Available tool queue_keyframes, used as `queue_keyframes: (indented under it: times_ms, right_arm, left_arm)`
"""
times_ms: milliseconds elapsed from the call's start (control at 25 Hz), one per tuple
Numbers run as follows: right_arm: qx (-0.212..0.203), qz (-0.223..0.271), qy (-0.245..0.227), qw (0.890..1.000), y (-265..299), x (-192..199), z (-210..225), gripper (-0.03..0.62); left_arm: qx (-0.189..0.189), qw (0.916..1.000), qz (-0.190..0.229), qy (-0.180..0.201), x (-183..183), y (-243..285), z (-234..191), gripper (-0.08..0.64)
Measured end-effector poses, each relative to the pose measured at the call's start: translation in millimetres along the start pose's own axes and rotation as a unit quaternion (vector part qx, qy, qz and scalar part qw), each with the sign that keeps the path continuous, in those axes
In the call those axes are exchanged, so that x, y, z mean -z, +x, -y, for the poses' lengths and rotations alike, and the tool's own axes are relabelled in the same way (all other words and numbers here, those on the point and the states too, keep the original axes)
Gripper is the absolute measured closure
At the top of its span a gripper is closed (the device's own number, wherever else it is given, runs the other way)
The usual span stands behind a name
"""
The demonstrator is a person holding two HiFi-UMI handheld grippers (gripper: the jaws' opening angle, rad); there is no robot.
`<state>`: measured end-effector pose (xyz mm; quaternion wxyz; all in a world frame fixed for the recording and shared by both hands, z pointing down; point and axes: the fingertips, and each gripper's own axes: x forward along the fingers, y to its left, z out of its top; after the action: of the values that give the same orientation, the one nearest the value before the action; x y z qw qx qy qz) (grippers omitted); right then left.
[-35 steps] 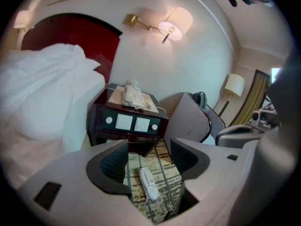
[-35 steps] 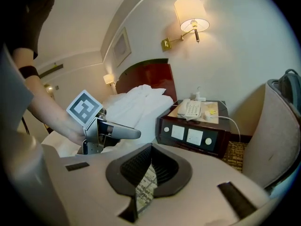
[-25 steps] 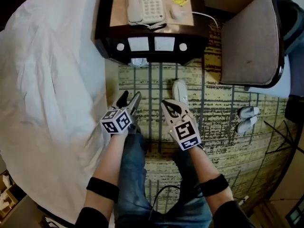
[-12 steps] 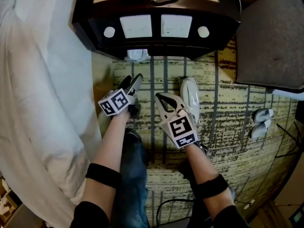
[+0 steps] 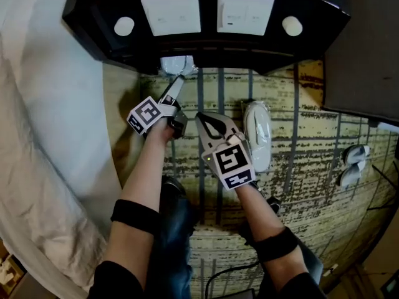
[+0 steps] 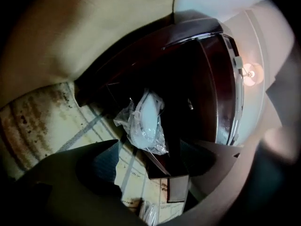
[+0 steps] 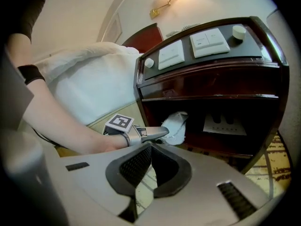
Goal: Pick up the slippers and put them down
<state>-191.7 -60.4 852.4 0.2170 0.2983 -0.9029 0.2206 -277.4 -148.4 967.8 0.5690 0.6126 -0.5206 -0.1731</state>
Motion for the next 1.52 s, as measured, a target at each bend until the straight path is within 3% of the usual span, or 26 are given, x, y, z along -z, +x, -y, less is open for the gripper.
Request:
queue_keyframes:
  times_ms: [320, 560, 680, 800, 1080, 1240, 1520]
  right_arm:
    - [-0.001, -0.002, 0.017, 1.0, 20, 23, 7, 0.592]
    - [-0.004, -0.003, 0.019, 1.0, 24, 28, 7, 0.592]
    - [-0.004, -0.005, 0.02, 1.0, 23, 33, 8, 0.592]
    - [-0.004, -0.009, 0.021, 1.0, 21, 39, 10, 0.592]
    - [-0.003, -0.013, 0.028, 1.0, 14, 47, 12, 0.592]
    - [-0.009, -0.015, 0.03, 0.999, 6, 45, 3, 0.592]
    - [-0.025, -0.027, 0.027, 0.999, -33, 33, -22, 0.592]
  left_arm:
    - [0.026, 0.9977, 0.039, -0.048, -20, 30, -17, 0.15]
    - [0.044, 0.9961, 0.039, -0.065, -25, 46, -17, 0.161]
    - [0.054, 0.9956, 0.032, -0.07, -21, 49, -17, 0.318]
    - [0.068, 0.9944, 0.037, -0.072, -21, 47, -19, 0.387]
    - [0.121, 0.9914, 0.031, -0.039, -16, 32, 0, 0.448]
    - [0.147, 0.9879, 0.026, -0.044, -6, 16, 12, 0.457]
    - [0.154, 0.9868, 0.008, -0.048, 35, -41, 33, 0.459]
